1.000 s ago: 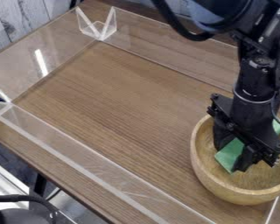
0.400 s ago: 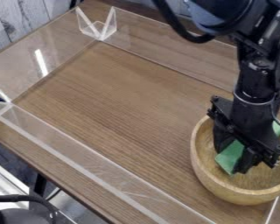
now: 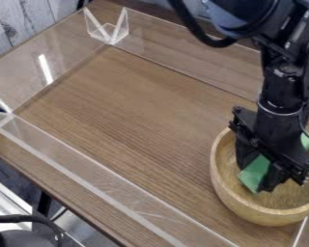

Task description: Put the green block in the brown bowl

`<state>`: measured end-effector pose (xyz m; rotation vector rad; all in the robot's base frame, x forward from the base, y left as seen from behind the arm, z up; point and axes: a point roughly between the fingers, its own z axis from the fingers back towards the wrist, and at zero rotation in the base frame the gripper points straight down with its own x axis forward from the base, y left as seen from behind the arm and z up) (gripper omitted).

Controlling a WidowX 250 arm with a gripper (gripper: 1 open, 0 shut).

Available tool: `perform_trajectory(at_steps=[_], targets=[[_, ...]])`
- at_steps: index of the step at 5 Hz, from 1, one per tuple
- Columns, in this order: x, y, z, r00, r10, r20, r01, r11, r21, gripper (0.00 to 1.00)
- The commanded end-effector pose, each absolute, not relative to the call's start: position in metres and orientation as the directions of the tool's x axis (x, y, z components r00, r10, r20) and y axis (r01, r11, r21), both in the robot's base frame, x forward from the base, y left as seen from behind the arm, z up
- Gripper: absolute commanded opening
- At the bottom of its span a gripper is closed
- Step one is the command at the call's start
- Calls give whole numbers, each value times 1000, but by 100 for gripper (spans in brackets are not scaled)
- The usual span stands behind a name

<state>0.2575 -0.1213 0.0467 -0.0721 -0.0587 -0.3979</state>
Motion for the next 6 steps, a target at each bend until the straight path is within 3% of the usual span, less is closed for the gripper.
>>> perform_trajectory(at_steps=[1,2,3,4,6], targets=[[268,-123,59,919,-377,118,385,921,-63,0],[268,-123,61,920,-373,116,382,922,-66,100],[268,-123,63,923,-365,123,375,925,-69,100],[269,-121,81,920,-357,162,370,927,-58,100],[273,-105,148,902,-306,305,326,945,-16,100]])
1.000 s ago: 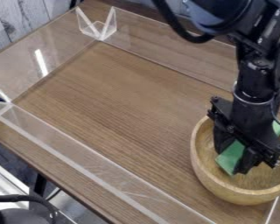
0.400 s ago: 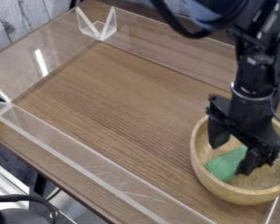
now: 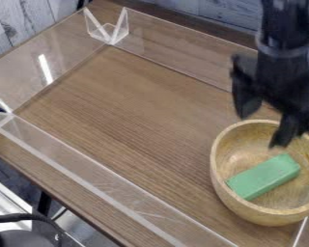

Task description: Put the green block in the brown bowl

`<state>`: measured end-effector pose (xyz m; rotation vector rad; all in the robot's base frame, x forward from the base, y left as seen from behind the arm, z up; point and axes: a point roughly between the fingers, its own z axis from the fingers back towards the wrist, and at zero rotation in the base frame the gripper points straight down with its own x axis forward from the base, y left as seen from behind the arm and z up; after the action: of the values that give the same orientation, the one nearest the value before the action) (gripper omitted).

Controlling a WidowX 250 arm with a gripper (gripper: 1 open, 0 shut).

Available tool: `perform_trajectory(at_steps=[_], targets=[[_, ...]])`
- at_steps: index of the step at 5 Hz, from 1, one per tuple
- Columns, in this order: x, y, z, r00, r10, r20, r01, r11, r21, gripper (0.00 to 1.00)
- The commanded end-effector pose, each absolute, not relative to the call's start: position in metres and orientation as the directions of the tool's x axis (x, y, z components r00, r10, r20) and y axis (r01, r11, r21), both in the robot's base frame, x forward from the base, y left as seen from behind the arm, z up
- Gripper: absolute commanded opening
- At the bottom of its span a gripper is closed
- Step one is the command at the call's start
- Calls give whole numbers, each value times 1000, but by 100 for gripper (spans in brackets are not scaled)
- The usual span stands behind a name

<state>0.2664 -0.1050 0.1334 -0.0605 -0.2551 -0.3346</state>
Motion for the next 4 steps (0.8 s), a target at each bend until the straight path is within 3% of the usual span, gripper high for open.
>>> perform_trajectory(at_steps=[1,2,4], targets=[[275,-90,174,900,-273,341,289,957,3,100],[284,-68,191,909,-221,353,229,973,19,100],[279,-103,167,906,-264,332,280,960,0,100]])
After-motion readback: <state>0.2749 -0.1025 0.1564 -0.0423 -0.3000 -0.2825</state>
